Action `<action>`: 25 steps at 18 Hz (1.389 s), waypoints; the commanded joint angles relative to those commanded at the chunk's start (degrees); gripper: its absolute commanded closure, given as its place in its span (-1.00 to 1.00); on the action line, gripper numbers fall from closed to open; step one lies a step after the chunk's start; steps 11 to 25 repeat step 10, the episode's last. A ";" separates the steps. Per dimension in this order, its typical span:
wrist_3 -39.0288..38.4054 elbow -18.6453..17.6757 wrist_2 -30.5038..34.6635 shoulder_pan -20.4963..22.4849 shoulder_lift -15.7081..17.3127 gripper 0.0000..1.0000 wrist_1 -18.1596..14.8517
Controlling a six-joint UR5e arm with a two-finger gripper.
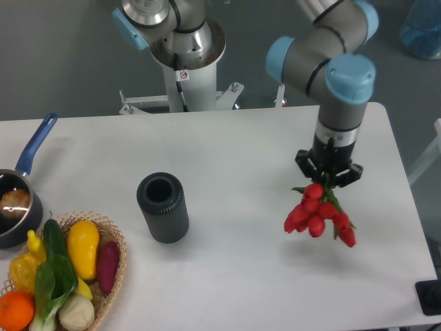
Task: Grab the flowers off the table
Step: 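Close the gripper on the tulip stems and lift the bunch up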
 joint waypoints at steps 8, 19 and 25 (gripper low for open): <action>0.70 2.30 0.00 0.97 1.76 1.00 -2.91; 2.27 2.83 1.66 1.32 1.93 1.00 -5.90; 2.27 2.83 1.66 1.32 1.93 1.00 -5.90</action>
